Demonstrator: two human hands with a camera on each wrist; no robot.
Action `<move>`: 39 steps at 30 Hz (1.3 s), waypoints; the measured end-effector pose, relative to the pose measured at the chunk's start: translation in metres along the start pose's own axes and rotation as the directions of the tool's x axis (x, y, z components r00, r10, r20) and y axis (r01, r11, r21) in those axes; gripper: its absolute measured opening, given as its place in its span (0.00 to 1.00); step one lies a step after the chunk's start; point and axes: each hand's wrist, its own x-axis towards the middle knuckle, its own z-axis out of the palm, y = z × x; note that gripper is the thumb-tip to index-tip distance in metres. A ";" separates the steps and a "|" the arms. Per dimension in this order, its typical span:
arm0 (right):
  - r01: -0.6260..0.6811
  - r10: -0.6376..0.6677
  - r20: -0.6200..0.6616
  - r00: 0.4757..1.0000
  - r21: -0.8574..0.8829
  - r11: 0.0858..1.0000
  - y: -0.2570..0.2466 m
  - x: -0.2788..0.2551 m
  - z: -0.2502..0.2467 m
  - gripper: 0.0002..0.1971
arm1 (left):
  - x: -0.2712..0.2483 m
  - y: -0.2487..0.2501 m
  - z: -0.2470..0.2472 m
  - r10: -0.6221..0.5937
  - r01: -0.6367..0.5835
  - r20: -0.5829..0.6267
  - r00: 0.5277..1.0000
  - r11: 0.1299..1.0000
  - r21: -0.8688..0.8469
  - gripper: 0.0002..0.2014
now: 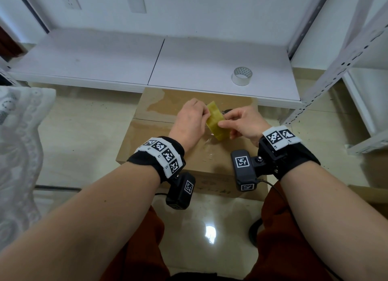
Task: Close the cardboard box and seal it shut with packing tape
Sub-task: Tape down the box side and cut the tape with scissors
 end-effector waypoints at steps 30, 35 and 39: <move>0.032 -0.031 0.085 0.996 -0.010 0.999 -0.003 -0.002 -0.001 0.10 | -0.002 0.016 0.000 -0.089 0.097 0.054 0.995 0.982 -0.160 0.05; 0.061 -0.060 0.028 0.998 -0.044 0.997 0.001 0.000 0.005 0.12 | 0.002 0.016 -0.010 -0.222 0.233 0.074 0.972 0.912 -0.338 0.06; 0.079 -0.077 0.033 0.997 -0.057 0.995 -0.001 0.001 0.011 0.13 | 0.002 0.013 -0.012 -0.206 0.224 0.099 0.973 0.949 -0.220 0.15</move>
